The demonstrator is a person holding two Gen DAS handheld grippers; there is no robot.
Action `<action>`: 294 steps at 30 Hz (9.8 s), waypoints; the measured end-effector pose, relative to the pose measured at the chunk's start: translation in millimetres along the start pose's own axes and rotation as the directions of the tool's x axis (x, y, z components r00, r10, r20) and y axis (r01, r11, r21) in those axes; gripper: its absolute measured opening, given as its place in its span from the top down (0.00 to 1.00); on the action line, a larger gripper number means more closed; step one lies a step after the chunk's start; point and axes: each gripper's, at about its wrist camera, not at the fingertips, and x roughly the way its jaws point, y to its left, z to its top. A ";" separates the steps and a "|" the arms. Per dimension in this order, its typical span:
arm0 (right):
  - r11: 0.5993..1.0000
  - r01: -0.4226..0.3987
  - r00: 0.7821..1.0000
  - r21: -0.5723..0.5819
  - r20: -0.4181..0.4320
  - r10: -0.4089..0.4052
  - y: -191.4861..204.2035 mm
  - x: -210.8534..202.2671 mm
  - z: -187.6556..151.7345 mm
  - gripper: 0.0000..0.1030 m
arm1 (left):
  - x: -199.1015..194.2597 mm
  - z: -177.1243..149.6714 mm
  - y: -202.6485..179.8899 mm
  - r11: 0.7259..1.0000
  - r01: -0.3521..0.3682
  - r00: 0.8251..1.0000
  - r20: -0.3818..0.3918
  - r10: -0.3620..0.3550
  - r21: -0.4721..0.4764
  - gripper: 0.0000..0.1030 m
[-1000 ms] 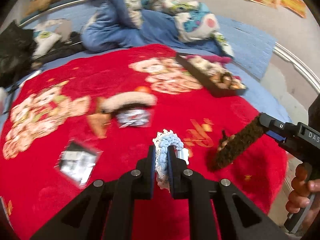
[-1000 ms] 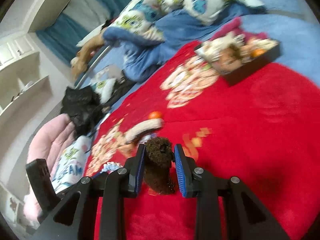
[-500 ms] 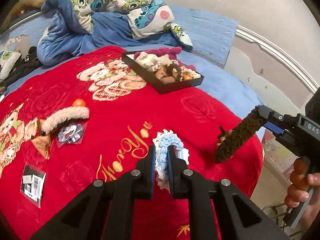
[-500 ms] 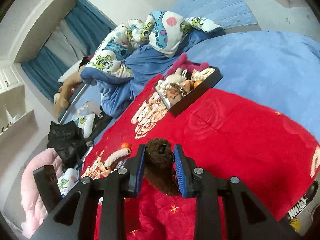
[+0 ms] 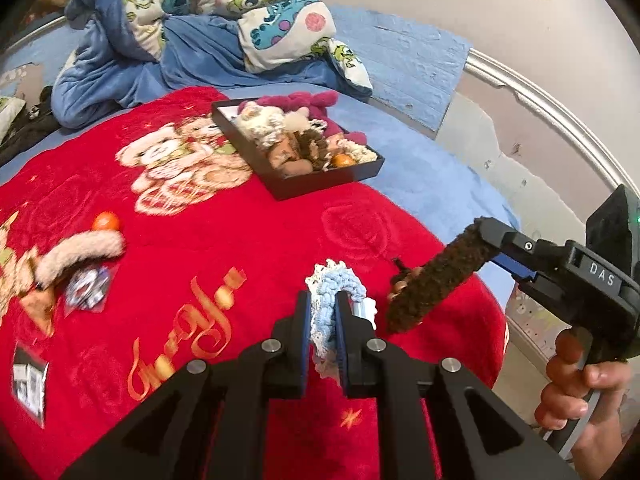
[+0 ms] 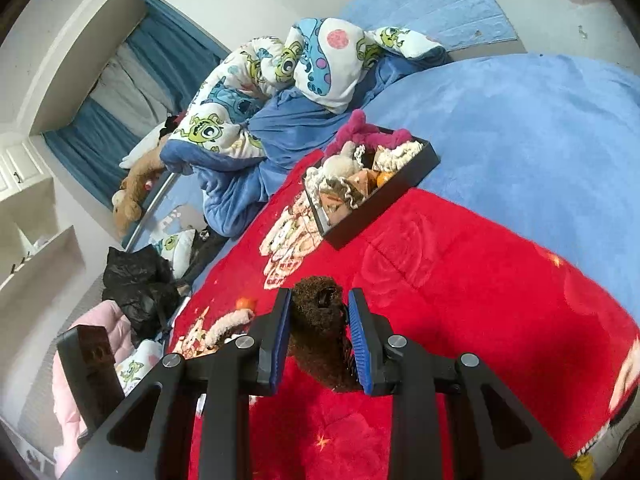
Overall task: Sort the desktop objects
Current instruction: 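Carry the lace scrunchie and brown clip over the black tray, then open both tools to drop the items into the black tray, then move both tools back toward the remaining items on the blanket, then grasp the clear plastic package with the left tool while the right tool grasps the white fluffy scrunchie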
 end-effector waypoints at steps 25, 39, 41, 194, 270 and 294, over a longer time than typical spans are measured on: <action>0.980 -0.052 0.993 -0.192 0.098 0.072 -23.7 135.0 194.4 0.73 | 129.4 214.2 4.0 0.995 -0.091 0.986 0.139 0.094 -0.027 0.89; 0.974 -0.042 0.999 -0.224 0.002 0.044 -32.2 224.9 213.4 0.73 | 206.2 229.5 22.7 0.987 -0.152 0.982 0.101 0.157 -0.053 0.89; 0.972 -0.039 0.999 -0.233 -0.003 0.039 -33.3 228.6 211.3 0.73 | 211.1 226.9 23.6 0.987 -0.155 0.983 0.090 0.159 -0.053 0.89; 0.913 -0.327 0.922 -0.244 -0.297 0.250 185.9 138.4 -66.1 0.00 | -161.6 -108.1 227.1 0.793 -0.429 0.883 -0.013 0.470 -0.433 0.00; 0.906 -0.199 0.857 -0.373 -0.515 -0.024 172.4 351.5 -95.8 0.55 | -31.9 -112.0 304.6 0.737 -0.513 0.847 -0.124 0.516 -0.439 0.25; 0.843 -0.294 0.884 -0.451 -0.465 0.059 209.3 284.0 -86.7 0.79 | -91.8 -107.8 297.6 0.735 -0.528 0.828 -0.065 0.557 -0.425 0.73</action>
